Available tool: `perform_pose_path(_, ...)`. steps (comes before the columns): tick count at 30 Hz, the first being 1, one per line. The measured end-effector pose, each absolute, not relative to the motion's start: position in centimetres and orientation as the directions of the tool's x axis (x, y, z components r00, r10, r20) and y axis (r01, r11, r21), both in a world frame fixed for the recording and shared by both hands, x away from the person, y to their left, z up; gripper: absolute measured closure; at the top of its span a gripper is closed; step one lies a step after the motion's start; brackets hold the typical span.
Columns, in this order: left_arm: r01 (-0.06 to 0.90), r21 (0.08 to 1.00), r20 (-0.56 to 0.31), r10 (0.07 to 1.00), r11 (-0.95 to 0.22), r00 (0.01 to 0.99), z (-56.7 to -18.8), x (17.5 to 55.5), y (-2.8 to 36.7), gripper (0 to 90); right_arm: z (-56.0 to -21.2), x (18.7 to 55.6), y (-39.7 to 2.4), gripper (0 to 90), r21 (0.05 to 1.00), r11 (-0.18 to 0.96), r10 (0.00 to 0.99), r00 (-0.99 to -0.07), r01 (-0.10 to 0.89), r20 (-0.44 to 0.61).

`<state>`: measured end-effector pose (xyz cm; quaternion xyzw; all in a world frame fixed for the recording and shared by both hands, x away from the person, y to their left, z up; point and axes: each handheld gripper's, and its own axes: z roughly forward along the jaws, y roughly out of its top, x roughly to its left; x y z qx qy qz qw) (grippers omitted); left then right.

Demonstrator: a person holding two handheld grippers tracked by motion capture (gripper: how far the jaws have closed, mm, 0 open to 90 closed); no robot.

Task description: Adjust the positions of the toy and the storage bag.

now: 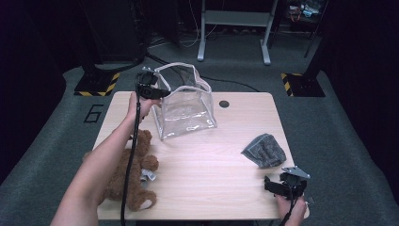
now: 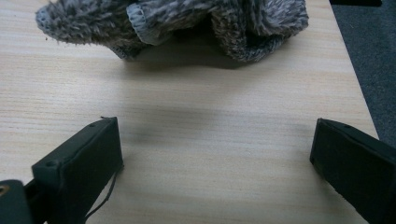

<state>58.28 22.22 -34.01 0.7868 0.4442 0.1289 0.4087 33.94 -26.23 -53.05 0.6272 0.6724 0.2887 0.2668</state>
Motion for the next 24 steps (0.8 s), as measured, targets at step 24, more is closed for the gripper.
perform_pose_path(24, 0.64, 0.727, -0.214, 0.803, -0.25, 0.557, -33.4, 56.2, 24.2, 84.2, -53.1, 33.9, -26.2, 1.6, 0.723, 0.046, 0.998, -0.07, 0.689, 0.003)
